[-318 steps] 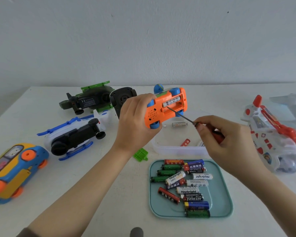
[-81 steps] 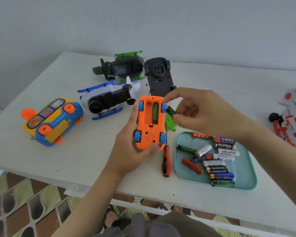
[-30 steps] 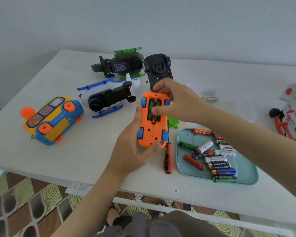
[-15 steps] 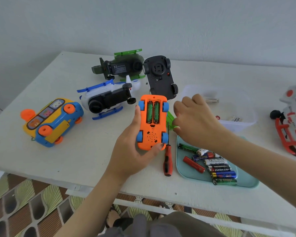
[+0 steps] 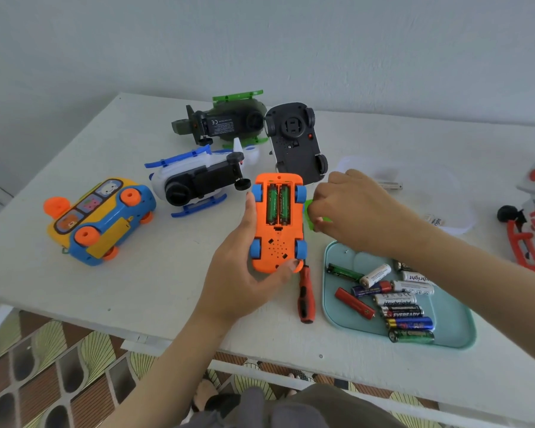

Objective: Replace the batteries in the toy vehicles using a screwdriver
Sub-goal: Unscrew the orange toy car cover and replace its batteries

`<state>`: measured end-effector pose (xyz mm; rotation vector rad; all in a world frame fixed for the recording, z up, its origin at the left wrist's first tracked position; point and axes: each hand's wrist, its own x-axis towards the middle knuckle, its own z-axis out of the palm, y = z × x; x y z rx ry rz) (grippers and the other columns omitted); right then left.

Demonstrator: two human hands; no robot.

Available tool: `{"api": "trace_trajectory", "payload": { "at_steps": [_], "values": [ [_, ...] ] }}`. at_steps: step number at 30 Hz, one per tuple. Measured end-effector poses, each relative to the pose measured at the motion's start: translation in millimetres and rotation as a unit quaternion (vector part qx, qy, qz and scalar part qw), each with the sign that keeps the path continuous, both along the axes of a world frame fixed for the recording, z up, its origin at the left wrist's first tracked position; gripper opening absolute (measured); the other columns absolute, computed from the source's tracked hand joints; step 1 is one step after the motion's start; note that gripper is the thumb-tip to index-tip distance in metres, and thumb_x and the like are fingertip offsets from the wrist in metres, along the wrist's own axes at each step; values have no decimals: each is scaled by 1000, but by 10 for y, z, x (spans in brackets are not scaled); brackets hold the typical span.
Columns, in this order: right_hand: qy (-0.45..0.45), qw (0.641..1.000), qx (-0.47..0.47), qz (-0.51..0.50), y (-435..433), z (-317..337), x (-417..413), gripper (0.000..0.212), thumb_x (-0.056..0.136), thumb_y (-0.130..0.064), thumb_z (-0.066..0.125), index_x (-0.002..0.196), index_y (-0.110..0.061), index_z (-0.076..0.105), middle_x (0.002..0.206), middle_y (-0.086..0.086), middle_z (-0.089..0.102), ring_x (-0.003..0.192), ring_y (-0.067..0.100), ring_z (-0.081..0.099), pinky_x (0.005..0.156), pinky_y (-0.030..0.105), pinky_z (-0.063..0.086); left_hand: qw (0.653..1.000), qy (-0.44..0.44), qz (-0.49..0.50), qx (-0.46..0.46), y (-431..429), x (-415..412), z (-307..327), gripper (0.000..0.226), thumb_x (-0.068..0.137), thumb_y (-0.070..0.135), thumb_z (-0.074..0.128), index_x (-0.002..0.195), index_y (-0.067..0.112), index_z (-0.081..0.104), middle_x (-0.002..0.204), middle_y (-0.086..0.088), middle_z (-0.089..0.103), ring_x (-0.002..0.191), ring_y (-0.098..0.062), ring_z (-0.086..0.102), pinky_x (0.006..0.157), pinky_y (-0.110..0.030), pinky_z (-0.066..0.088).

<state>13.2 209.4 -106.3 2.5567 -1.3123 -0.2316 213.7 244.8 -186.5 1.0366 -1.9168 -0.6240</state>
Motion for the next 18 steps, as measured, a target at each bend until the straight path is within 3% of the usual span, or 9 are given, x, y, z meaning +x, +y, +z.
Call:
{"api": "trace_trajectory", "payload": {
  "at_steps": [2,4,9,14,18],
  "values": [
    [-36,999,35,-4,-17,43,-18,22,99,-29,44,105,-23,64,100,0,60,97,22,50,70,31,36,1000,-1,4,-1,-6,2,-3,97,84,64,55,152,13,9,127,7,56,107,-5,62,90,-10,47],
    [-59,997,43,-15,-5,78,-9,21,101,-27,38,105,-27,59,100,-2,57,98,20,51,66,30,36,1000,-2,7,-2,-11,3,-7,96,84,64,56,152,14,9,127,5,57,107,-5,62,90,-12,48],
    [-154,974,139,-89,23,163,-44,15,98,-26,42,95,-24,56,77,-10,52,70,12,52,61,29,39,1000,3,7,-4,-21,-3,4,95,84,64,56,152,17,9,128,11,53,110,-2,60,90,-10,47],
    [-270,912,270,-147,71,109,-6,14,99,-22,39,90,-22,51,84,0,66,37,5,53,54,30,55,1000,12,-2,-3,-26,0,6,96,83,60,60,152,19,8,133,19,47,112,-1,59,91,-10,46],
    [-399,843,306,-191,117,43,37,16,96,-17,46,82,-21,48,79,3,72,42,12,61,47,24,51,1000,15,-6,7,-24,3,5,96,81,48,67,151,16,9,134,19,46,113,0,59,89,-8,45]
  ]
}}
